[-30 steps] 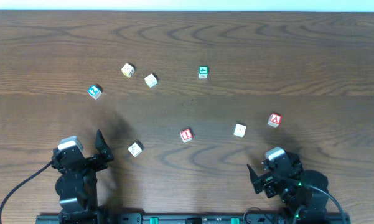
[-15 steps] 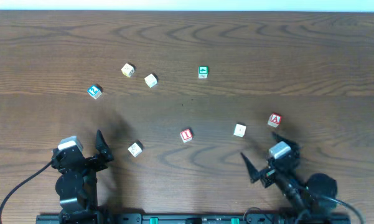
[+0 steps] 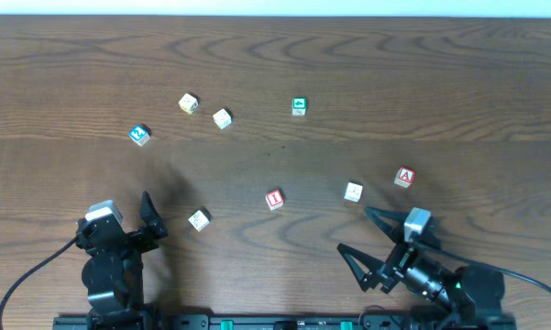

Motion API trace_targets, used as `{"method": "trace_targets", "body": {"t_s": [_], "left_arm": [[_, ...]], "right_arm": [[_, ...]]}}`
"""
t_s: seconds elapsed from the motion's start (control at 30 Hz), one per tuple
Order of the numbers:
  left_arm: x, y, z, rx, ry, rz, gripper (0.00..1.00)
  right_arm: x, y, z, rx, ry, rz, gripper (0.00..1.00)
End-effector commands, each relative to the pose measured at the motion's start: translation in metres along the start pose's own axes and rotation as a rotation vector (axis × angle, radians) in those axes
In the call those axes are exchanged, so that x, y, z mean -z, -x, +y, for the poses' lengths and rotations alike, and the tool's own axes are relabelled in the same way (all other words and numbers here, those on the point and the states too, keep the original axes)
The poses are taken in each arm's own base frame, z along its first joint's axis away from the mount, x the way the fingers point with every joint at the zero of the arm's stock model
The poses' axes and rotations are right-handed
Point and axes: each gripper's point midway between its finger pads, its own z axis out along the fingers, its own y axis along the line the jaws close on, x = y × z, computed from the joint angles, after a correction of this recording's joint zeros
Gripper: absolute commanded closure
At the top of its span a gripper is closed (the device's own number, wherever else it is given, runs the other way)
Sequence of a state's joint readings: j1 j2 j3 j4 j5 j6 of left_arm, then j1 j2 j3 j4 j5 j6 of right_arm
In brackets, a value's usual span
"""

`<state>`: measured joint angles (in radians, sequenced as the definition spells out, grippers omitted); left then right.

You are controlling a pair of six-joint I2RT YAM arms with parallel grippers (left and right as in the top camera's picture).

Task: Spell out Ai2
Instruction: 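Reach the right gripper to the red I block and grasp it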

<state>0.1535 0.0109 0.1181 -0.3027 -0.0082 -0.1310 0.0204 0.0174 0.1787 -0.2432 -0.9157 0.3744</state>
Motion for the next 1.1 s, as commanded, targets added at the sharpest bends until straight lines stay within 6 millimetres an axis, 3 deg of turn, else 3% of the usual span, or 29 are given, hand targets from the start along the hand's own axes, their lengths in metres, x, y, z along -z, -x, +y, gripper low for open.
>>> {"method": "trace_targets", "body": {"t_s": [0.0, 0.3, 0.43, 0.57, 0.73, 0.93, 1.07], "left_arm": [[-0.003, -0.010, 0.005, 0.003, 0.024, 0.020, 0.05], [-0.003, -0.010, 0.005, 0.003, 0.024, 0.020, 0.05], [-0.003, -0.010, 0.005, 0.003, 0.024, 0.020, 0.05], [-0.003, -0.010, 0.005, 0.003, 0.024, 0.020, 0.05], [-0.003, -0.010, 0.005, 0.003, 0.024, 0.020, 0.05], [-0.003, -0.010, 0.005, 0.003, 0.024, 0.020, 0.05], [-0.003, -0.010, 0.005, 0.003, 0.024, 0.020, 0.05]], "right_arm": [[-0.002, 0.011, 0.003, -0.096, 0.029, -0.025, 0.01], [-0.036, 0.039, -0.008, -0.148, 0.093, 0.025, 0.01], [-0.071, 0.051, -0.006, -0.130, 0.156, 0.123, 0.01], [-0.118, 0.053, -0.001, -0.114, 0.210, 0.240, 0.01], [-0.166, 0.023, -0.031, -0.082, 0.042, 0.460, 0.01], [-0.187, -0.016, -0.063, 0.055, -0.246, 0.713, 0.01], [-0.202, -0.043, -0.065, 0.144, -0.294, 0.814, 0.01]]}}
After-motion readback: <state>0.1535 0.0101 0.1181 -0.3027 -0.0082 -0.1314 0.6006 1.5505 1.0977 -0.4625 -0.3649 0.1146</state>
